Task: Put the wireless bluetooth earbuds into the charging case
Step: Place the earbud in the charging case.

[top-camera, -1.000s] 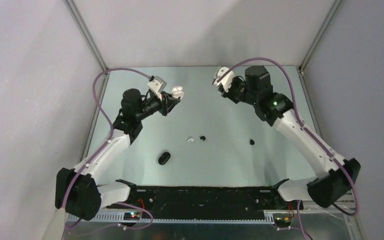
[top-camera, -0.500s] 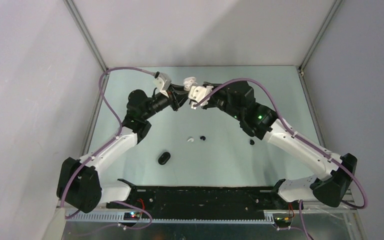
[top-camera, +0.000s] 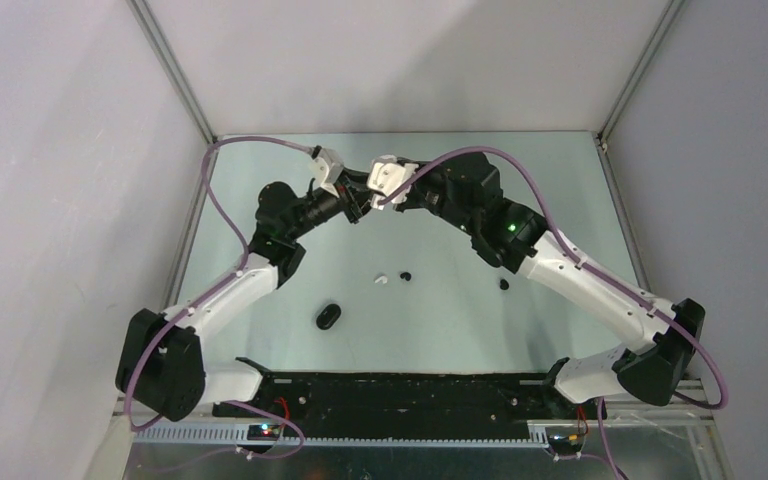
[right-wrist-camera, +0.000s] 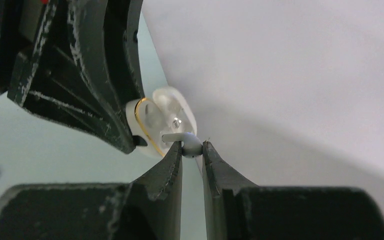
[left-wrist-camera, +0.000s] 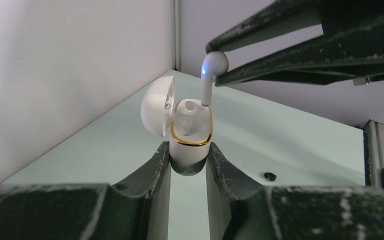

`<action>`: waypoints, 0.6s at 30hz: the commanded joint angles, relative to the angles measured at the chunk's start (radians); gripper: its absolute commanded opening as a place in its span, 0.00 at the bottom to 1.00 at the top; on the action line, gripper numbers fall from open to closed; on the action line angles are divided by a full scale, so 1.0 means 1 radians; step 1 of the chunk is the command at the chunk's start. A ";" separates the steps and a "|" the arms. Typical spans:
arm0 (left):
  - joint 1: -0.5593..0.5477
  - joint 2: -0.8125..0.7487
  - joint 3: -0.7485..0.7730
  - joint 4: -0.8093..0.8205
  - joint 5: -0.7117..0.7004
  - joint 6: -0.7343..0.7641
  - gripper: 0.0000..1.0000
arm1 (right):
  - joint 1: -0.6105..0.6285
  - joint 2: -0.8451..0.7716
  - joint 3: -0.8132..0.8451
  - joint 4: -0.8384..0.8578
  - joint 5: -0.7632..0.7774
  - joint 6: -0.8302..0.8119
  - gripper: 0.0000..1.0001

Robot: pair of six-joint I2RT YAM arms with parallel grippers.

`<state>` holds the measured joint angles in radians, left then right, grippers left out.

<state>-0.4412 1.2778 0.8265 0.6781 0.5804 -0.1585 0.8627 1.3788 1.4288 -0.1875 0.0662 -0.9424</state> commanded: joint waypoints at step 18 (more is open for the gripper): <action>-0.014 0.010 0.008 0.058 0.037 -0.055 0.00 | 0.015 0.029 0.056 0.064 -0.088 0.050 0.00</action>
<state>-0.4492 1.2850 0.8253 0.6800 0.6098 -0.1841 0.8661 1.3983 1.4403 -0.1806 0.0093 -0.9096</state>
